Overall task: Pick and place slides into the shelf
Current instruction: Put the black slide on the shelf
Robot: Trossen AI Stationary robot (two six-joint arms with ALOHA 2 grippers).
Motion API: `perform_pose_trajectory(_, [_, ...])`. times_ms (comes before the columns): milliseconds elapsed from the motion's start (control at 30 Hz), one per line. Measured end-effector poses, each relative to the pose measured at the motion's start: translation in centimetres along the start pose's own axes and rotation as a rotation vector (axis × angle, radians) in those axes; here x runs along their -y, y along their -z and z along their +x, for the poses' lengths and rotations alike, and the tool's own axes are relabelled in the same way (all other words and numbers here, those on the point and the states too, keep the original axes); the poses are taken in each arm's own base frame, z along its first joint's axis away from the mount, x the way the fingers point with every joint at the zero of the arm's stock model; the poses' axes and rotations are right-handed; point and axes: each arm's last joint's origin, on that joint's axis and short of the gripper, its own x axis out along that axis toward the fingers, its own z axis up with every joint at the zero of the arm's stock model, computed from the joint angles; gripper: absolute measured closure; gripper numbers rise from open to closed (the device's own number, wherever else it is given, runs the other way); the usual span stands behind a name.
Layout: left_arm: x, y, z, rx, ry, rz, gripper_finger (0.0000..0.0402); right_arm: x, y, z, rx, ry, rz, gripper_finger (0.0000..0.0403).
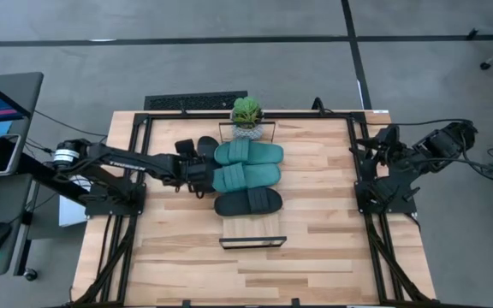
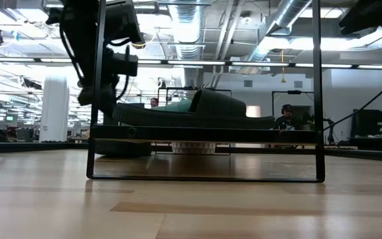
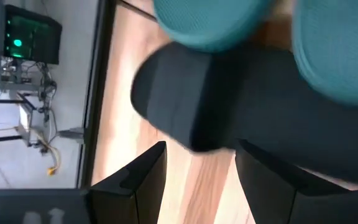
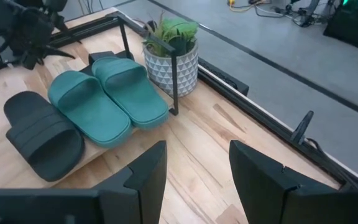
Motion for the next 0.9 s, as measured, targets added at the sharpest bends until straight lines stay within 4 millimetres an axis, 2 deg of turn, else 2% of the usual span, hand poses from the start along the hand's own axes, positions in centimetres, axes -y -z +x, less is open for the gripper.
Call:
perform_pose_trajectory(567, [-2.5, -0.2, 2.1, -0.027, 0.104, 0.024, 0.0221, 0.0, 0.0, 0.0, -0.003, -0.002, -0.052, 0.0237])
perform_pose_trajectory(900, [-2.6, -0.2, 3.6, -0.056, 0.156, 0.113, 0.0221, 0.0, 0.0, 0.0, -0.004, -0.002, -0.053, 0.0237])
